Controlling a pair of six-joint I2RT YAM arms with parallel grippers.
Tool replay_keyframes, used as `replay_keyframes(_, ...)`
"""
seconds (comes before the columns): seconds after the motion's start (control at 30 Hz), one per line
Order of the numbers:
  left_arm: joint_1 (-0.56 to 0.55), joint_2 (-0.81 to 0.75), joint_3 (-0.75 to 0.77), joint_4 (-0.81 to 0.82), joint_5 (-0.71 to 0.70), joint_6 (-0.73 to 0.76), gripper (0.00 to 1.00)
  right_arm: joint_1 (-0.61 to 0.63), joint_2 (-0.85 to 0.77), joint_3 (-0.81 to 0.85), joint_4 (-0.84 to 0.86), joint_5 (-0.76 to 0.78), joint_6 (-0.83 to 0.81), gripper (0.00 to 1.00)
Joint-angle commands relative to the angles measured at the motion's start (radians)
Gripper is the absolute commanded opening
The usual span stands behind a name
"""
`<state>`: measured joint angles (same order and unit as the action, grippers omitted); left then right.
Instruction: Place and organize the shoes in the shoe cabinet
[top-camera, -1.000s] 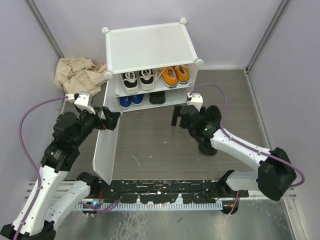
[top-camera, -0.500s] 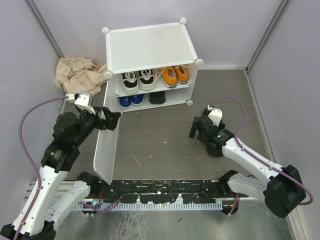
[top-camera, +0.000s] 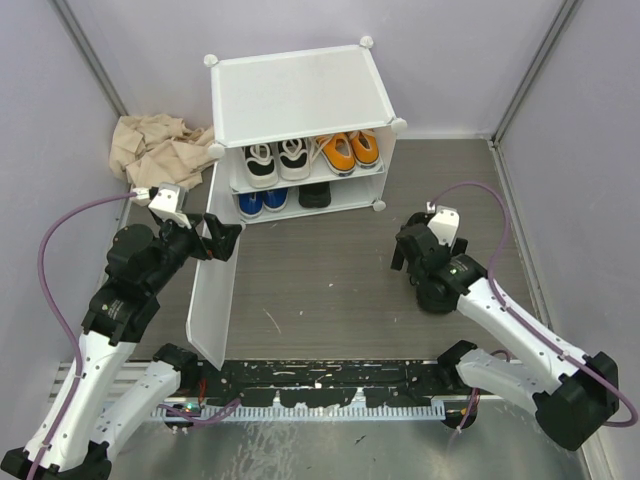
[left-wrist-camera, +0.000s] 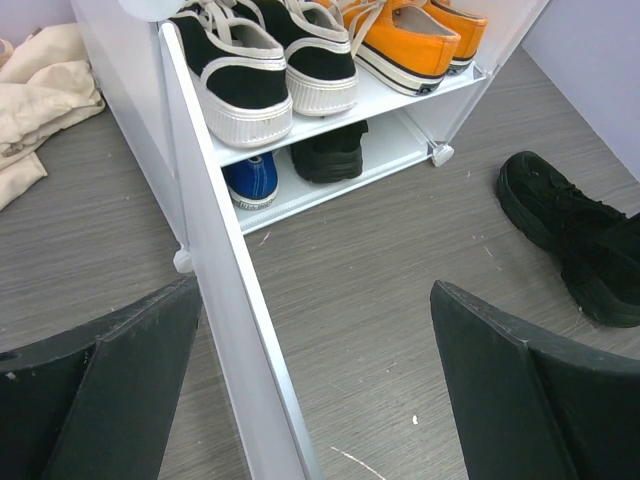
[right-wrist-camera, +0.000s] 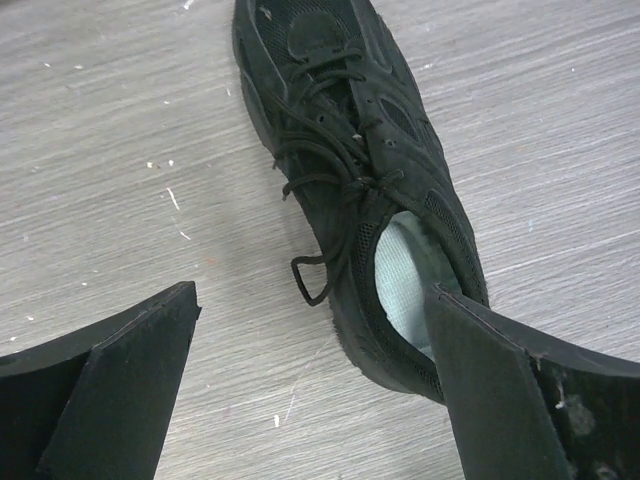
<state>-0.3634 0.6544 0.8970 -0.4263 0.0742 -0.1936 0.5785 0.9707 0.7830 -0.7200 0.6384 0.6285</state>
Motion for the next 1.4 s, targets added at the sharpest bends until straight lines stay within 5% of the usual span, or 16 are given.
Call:
replay_keyframes(0.0,0.003,0.025,-0.054,-0.209,-0.001,0.032,0.98,-0.026,0.024,-0.051,0.026,-0.024,-0.003,1.0)
replay_keyframes(0.3,0.003,0.016,-0.058,-0.209,-0.007,0.032,0.98,-0.095,0.147,-0.163,0.184,-0.077,-0.001,1.0)
replay_keyframes(0.4,0.003,0.017,-0.058,-0.209,-0.007,0.032,0.98,-0.129,0.188,-0.188,0.252,-0.149,-0.038,0.91)
replay_keyframes(0.47,0.003,0.017,-0.059,-0.21,-0.006,0.032,0.98,-0.13,0.203,-0.183,0.273,-0.176,-0.052,0.7)
replay_keyframes(0.57,0.002,0.017,-0.058,-0.209,-0.009,0.032,0.98,-0.128,0.169,-0.172,0.3,-0.228,-0.073,0.16)
replay_keyframes(0.6,0.003,0.019,-0.059,-0.209,-0.01,0.032,0.98,-0.124,0.146,-0.166,0.307,-0.252,-0.077,0.04)
replay_keyframes(0.63,0.002,0.019,-0.058,-0.209,-0.01,0.032,0.98,-0.115,0.122,-0.16,0.31,-0.272,-0.075,0.01)
replay_keyframes(1.0,0.003,0.022,-0.057,-0.212,-0.022,0.034,0.98,0.214,0.111,0.013,0.305,-0.255,0.097,0.01)
replay_keyframes(1.27,0.003,0.022,-0.058,-0.213,-0.027,0.034,0.98,0.254,0.309,0.063,0.458,-0.19,0.005,0.02)
replay_keyframes(1.3,0.002,0.022,-0.058,-0.213,-0.027,0.035,0.98,0.253,0.334,0.073,0.461,-0.172,-0.007,0.06)
replay_keyframes(1.37,0.003,0.024,-0.057,-0.213,-0.025,0.034,0.98,0.253,0.382,0.093,0.471,-0.154,-0.029,0.31)
